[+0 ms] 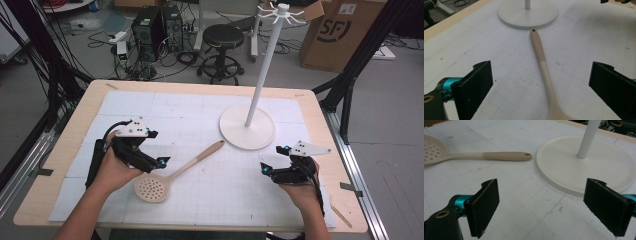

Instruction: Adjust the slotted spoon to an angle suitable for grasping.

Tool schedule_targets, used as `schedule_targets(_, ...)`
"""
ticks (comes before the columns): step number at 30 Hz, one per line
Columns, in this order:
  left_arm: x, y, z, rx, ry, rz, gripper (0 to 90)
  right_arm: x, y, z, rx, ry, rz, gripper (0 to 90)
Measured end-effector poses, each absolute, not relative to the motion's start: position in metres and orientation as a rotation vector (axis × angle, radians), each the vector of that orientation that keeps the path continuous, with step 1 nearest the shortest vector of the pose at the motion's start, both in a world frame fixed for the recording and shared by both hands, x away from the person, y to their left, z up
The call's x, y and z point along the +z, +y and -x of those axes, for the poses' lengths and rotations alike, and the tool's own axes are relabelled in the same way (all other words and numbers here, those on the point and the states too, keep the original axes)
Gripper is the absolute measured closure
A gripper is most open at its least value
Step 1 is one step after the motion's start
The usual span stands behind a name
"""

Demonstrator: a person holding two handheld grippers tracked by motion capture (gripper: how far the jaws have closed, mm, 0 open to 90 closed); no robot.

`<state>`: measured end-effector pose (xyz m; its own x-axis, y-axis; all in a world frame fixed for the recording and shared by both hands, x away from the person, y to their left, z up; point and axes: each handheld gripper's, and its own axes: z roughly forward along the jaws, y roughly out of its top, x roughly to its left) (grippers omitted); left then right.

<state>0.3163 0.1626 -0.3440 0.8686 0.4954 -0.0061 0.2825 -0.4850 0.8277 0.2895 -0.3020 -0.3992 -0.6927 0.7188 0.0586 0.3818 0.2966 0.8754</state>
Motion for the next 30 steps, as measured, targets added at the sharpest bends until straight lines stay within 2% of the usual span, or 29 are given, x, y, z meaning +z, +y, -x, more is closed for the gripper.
schedule_targets(13,-0.35,0.132,-0.333,0.27,0.588,-2.216,5.9,-0.401,-0.303,-0.29,1.35,2.229,-0.995,11.9)
schedule_targets(17,-0.353,0.122,-0.336,0.232,0.56,-2.267,15.0,-0.401,-0.304,-0.29,1.348,2.225,-1.0,11.9)
schedule_targets(30,-0.357,0.098,-0.342,0.222,0.56,-2.379,20.5,-0.401,-0.305,-0.29,1.354,2.22,-1.003,11.9)
